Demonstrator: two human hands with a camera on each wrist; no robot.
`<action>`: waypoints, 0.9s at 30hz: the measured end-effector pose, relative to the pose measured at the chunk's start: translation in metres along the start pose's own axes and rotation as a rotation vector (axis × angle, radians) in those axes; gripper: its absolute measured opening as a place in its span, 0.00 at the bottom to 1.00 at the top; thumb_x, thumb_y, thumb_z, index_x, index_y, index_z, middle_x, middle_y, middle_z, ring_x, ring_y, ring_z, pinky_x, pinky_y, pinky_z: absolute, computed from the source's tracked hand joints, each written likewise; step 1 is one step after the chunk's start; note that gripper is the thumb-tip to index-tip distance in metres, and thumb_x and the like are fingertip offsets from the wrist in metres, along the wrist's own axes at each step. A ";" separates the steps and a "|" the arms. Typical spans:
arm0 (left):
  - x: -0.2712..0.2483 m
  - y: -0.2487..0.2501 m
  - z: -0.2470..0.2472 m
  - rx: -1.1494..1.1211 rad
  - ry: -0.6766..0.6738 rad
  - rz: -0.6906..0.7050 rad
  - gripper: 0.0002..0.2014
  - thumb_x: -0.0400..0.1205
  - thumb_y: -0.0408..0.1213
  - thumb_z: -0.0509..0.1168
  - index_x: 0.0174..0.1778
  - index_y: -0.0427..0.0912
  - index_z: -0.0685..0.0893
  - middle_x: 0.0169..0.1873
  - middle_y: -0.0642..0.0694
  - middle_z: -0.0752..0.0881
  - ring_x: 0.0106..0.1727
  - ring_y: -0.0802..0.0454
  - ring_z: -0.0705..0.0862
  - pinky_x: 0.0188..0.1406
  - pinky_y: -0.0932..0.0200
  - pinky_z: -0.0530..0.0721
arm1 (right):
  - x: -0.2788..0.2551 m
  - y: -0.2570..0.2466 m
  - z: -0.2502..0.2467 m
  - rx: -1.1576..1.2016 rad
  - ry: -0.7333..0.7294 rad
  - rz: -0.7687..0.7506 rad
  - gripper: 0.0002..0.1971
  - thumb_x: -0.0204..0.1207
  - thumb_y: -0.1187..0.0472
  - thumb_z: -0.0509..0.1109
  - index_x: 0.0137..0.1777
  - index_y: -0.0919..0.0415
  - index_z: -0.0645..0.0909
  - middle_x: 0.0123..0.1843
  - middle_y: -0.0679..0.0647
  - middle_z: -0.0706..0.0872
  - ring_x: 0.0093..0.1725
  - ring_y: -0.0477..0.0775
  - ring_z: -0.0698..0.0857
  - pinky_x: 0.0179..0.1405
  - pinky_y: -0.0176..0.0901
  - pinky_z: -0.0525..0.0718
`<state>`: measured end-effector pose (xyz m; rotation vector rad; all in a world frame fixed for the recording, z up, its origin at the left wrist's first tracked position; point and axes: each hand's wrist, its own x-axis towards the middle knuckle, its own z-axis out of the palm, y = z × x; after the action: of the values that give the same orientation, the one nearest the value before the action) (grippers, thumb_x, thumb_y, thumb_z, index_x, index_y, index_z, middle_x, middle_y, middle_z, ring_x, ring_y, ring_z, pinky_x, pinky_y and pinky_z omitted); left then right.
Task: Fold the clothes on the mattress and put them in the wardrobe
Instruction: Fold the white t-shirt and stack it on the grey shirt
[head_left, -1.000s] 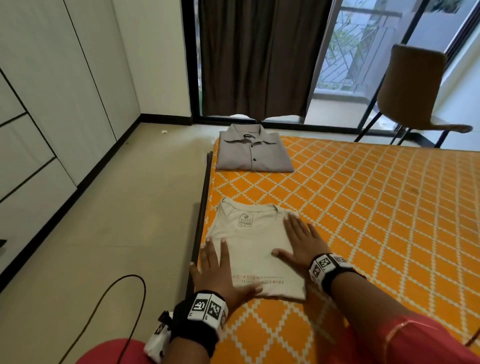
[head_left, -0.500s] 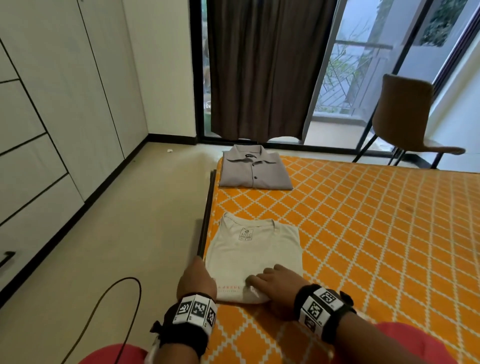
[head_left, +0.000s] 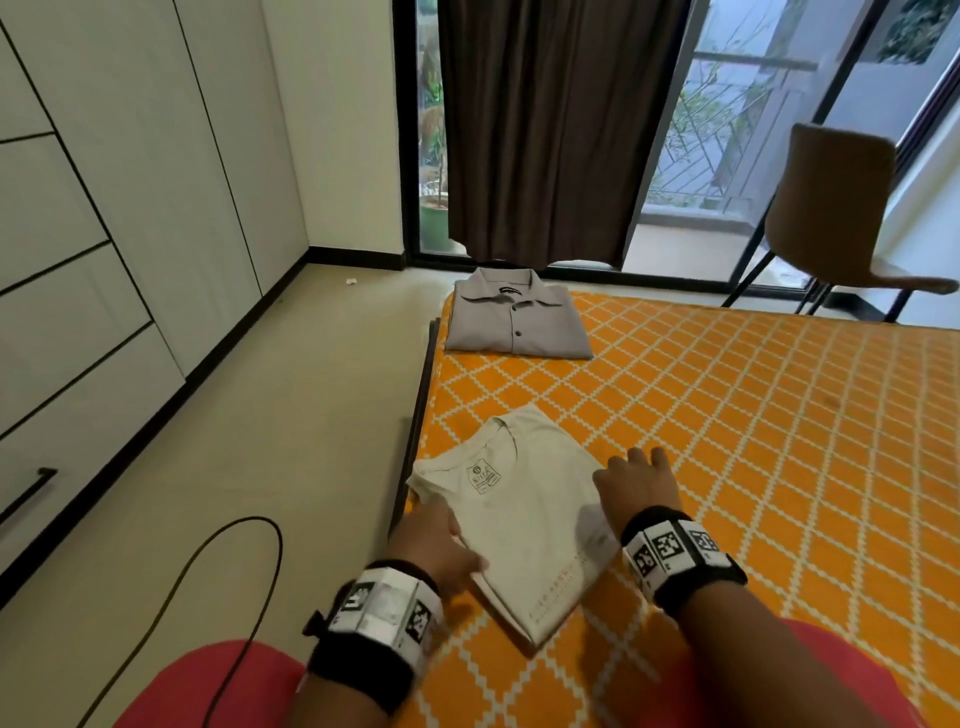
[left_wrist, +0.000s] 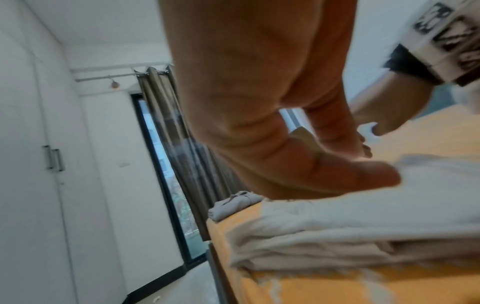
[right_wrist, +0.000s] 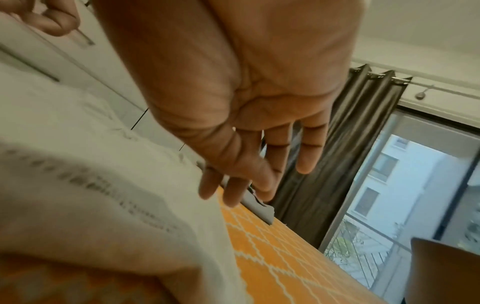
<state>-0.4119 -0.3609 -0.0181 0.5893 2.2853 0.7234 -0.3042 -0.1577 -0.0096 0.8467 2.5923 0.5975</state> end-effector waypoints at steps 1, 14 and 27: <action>0.003 0.000 -0.011 -0.099 0.086 0.011 0.17 0.73 0.37 0.78 0.46 0.45 0.74 0.43 0.41 0.87 0.36 0.47 0.87 0.39 0.54 0.88 | 0.000 0.005 0.000 0.065 0.022 0.034 0.15 0.85 0.60 0.59 0.69 0.55 0.77 0.68 0.55 0.79 0.72 0.63 0.72 0.75 0.63 0.65; 0.066 -0.031 -0.039 0.017 0.196 0.197 0.17 0.80 0.33 0.71 0.65 0.49 0.84 0.62 0.41 0.84 0.59 0.44 0.84 0.52 0.60 0.77 | 0.032 0.056 0.048 0.769 -0.300 0.189 0.11 0.77 0.65 0.70 0.57 0.53 0.81 0.50 0.53 0.85 0.43 0.53 0.83 0.35 0.42 0.82; 0.095 -0.038 -0.057 0.268 0.143 0.428 0.06 0.83 0.40 0.68 0.49 0.42 0.87 0.55 0.48 0.75 0.56 0.52 0.74 0.51 0.62 0.69 | -0.010 -0.079 -0.002 1.040 0.083 -0.322 0.15 0.83 0.51 0.64 0.69 0.45 0.74 0.48 0.44 0.83 0.45 0.47 0.81 0.47 0.44 0.81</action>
<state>-0.5240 -0.3533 -0.0493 1.2139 2.4341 0.6740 -0.3348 -0.2224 -0.0444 0.6073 2.9526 -0.9025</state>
